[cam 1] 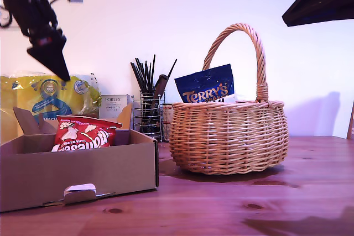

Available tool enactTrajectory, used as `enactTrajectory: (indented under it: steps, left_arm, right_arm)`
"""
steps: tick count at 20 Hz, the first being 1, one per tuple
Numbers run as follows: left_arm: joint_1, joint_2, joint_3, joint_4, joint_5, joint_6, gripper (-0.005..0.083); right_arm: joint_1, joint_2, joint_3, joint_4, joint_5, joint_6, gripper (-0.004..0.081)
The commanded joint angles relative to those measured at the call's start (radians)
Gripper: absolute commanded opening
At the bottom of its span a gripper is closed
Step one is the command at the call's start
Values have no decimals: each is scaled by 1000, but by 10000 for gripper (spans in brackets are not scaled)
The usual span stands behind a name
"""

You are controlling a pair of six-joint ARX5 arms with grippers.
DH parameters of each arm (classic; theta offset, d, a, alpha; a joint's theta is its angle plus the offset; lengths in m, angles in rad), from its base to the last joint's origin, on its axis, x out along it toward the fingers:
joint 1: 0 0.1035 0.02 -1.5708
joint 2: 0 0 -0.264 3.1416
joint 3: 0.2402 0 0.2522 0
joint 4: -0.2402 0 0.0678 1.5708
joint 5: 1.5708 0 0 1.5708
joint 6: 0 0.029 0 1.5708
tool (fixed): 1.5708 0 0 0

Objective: Move the bags of Easter eggs from the cardboard box on the left into the woven basket on the right side.

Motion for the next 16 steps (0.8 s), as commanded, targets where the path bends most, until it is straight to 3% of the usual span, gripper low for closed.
enactTrajectory:
  steps: [1,9,16]
  left_arm:
    - [19,62,-8,14,24,6,617]
    - [28,201,-8,40,89,3,618]
    - [16,225,-8,-14,159,-45,618]
  right_arm:
    - [5,0,15,7,0,-2,-12]
    - [5,0,15,6,0,-2,-12]
    - [4,0,15,10,0,-3,-12]
